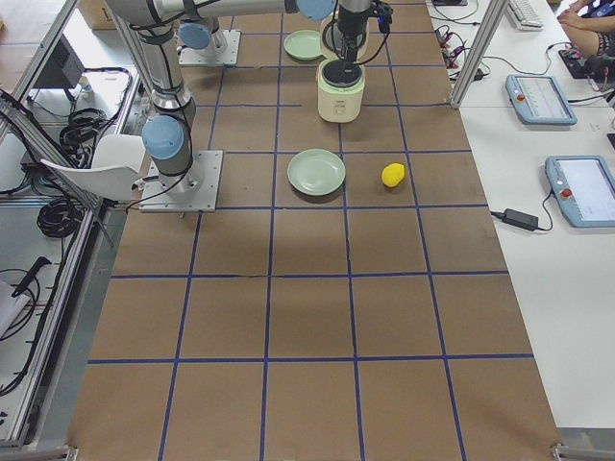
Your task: Press rice cooker button
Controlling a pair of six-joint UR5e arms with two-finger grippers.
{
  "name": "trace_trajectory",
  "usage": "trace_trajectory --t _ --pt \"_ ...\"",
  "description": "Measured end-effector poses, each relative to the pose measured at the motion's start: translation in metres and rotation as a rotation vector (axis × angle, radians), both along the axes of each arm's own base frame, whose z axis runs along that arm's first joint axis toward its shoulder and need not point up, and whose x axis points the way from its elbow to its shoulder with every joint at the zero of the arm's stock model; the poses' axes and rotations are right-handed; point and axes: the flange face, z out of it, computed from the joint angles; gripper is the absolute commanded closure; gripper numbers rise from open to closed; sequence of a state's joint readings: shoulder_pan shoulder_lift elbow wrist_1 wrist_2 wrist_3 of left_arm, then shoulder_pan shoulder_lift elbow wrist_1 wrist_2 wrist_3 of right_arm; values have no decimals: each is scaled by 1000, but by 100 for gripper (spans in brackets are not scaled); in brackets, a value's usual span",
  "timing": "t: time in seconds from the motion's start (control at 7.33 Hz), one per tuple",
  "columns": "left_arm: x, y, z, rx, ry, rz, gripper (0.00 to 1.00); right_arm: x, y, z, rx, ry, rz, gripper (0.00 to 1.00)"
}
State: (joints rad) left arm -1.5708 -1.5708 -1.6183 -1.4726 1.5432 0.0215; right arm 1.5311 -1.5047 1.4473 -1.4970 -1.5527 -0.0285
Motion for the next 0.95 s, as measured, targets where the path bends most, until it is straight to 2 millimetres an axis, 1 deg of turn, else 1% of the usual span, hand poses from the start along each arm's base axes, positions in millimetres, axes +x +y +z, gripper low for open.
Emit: trace_trajectory --t 0.27,0.68,0.95 --pt "0 0 0 0 0 0 0 2 1 1 -3 -11 -2 0" --pt "0 0 0 0 -1 0 0 13 2 -3 2 -17 19 0" --pt "0 0 0 0 0 0 0 15 3 -5 6 -18 21 0"
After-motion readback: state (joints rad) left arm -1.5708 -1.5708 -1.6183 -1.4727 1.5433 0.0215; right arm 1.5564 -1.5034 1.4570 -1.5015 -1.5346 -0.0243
